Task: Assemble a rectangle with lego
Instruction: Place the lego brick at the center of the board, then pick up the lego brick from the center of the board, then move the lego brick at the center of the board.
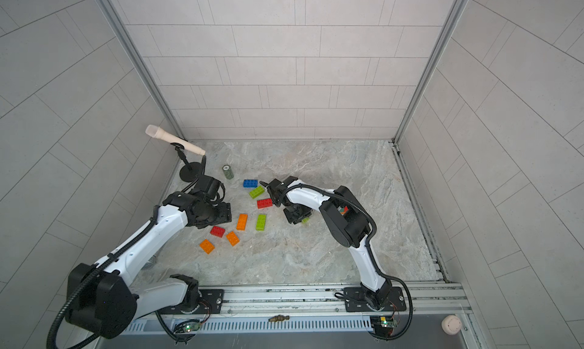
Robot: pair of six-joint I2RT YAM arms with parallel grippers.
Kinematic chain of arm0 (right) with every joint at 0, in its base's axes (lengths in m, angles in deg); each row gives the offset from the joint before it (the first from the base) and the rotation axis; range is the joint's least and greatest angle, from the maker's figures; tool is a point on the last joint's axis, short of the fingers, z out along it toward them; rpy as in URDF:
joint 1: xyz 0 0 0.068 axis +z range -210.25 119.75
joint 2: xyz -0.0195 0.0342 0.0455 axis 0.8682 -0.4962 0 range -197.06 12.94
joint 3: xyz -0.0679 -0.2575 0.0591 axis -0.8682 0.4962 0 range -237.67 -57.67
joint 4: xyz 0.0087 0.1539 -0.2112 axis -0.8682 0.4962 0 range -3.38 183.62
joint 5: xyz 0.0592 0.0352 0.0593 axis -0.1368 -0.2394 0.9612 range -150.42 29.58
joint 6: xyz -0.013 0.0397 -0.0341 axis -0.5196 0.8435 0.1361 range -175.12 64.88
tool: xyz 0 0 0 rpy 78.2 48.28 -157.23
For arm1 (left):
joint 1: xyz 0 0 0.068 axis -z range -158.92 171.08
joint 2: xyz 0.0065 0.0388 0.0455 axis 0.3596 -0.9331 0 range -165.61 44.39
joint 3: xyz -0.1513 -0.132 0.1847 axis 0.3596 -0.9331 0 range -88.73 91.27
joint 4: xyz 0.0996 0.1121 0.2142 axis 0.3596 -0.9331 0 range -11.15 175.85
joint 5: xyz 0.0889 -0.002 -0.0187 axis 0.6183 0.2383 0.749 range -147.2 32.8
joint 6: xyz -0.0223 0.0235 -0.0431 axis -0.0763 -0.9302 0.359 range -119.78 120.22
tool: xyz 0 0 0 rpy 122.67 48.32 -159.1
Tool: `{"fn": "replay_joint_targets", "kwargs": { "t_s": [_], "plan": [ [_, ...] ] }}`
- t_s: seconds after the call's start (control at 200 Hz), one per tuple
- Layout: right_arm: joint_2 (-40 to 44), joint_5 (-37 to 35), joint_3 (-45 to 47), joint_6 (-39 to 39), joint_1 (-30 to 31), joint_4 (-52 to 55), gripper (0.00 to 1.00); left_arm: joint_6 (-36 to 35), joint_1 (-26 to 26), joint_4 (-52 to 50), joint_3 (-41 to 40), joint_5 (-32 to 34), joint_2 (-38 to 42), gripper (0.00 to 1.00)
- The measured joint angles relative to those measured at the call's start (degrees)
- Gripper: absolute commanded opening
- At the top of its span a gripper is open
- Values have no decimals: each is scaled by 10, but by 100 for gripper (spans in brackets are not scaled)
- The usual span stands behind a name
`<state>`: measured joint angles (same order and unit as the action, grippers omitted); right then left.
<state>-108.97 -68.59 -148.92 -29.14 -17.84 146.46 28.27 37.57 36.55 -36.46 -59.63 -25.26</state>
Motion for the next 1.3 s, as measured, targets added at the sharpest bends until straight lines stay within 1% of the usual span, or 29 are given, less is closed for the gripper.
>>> {"fn": "replay_joint_targets", "kwargs": {
  "t_s": [0.145,0.26,0.325,0.465,0.595,0.721,0.821,1.101,1.301],
  "plan": [
    [0,3,-2,-1,0,2,52,10,0,-16,-12,7,3,79],
    [0,11,-6,-3,0,2,57,22,2,-20,-31,6,13,80],
    [0,17,-7,-2,0,2,58,30,4,-20,-42,3,18,80],
    [14,41,2,3,-5,-9,59,48,23,-15,-63,-3,22,81],
    [75,52,46,21,-18,-28,59,64,45,2,-83,-6,16,81],
    [139,43,79,40,-37,-42,59,75,63,28,-86,-7,-17,79],
    [165,41,94,52,-42,-56,58,80,71,51,-88,-7,-44,77],
    [168,47,132,68,-39,-80,57,85,78,105,-108,-14,-92,66],
    [153,53,137,42,-39,-83,58,87,85,130,-122,-21,-113,61]
  ]
}}
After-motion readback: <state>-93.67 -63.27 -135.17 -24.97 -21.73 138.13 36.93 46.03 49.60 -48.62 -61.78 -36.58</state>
